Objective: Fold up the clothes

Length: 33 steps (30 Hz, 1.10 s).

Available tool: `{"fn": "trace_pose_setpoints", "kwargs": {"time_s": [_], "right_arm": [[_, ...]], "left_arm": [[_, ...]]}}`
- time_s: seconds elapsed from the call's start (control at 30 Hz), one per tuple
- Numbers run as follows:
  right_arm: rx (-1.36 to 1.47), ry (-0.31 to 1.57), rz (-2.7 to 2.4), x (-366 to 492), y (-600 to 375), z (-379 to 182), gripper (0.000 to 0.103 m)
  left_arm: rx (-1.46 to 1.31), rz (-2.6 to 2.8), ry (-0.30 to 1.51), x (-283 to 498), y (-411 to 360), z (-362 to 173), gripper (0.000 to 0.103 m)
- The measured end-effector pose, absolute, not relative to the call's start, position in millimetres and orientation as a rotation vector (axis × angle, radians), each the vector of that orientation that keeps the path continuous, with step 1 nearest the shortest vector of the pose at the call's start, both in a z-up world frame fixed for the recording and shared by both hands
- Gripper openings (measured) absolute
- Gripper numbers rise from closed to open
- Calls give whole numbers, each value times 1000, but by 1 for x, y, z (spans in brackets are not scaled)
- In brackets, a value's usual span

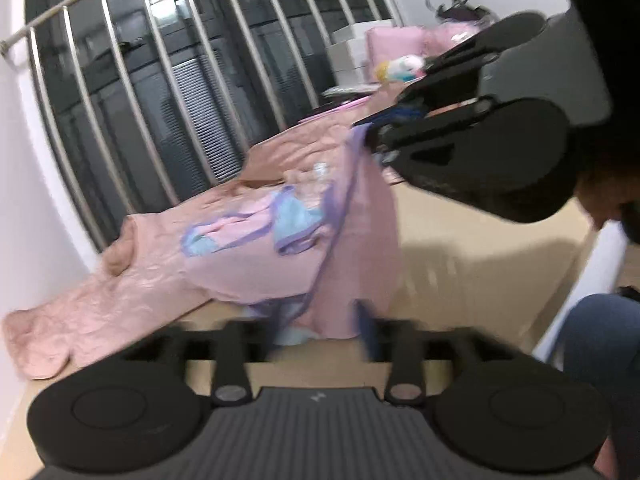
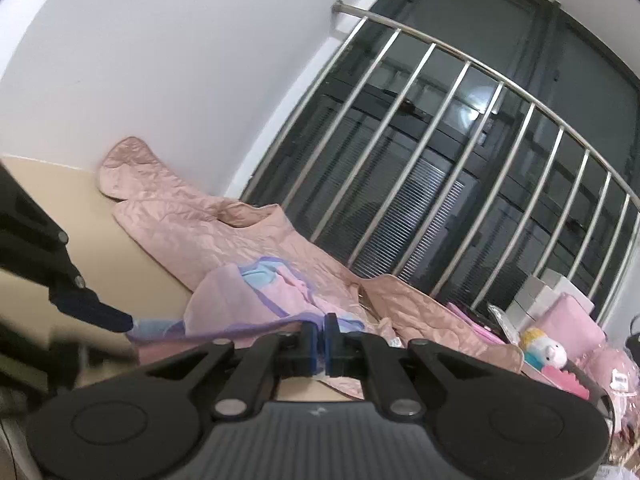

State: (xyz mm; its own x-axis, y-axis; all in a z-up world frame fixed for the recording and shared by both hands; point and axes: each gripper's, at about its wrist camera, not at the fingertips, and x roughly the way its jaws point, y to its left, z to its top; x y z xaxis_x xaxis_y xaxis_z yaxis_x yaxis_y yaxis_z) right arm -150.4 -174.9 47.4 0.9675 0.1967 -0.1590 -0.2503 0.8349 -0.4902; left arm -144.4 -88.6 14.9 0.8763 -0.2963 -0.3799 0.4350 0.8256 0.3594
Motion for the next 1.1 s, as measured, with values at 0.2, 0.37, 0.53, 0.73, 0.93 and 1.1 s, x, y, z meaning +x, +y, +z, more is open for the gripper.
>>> {"fn": "trace_pose_setpoints", "kwargs": {"time_s": [0.2, 0.37, 0.53, 0.73, 0.93, 1.1], "right_arm": [[-548, 87, 270, -154, -184, 50, 3], [-578, 84, 286, -166, -185, 48, 3], [-631, 95, 290, -172, -183, 42, 3], [-595, 154, 320, -177, -179, 35, 3], [-582, 213, 289, -173, -153, 19, 3], [-573, 265, 229, -159, -152, 17, 6]], "left_arm": [[583, -438, 288, -136, -94, 11, 62], [708, -523, 328, -114, -101, 3, 66], [649, -407, 330, -96, -99, 5, 5], [364, -18, 149, -111, -70, 40, 8], [341, 28, 238, -108, -73, 30, 17], [393, 16, 328, -96, -68, 18, 38]]}}
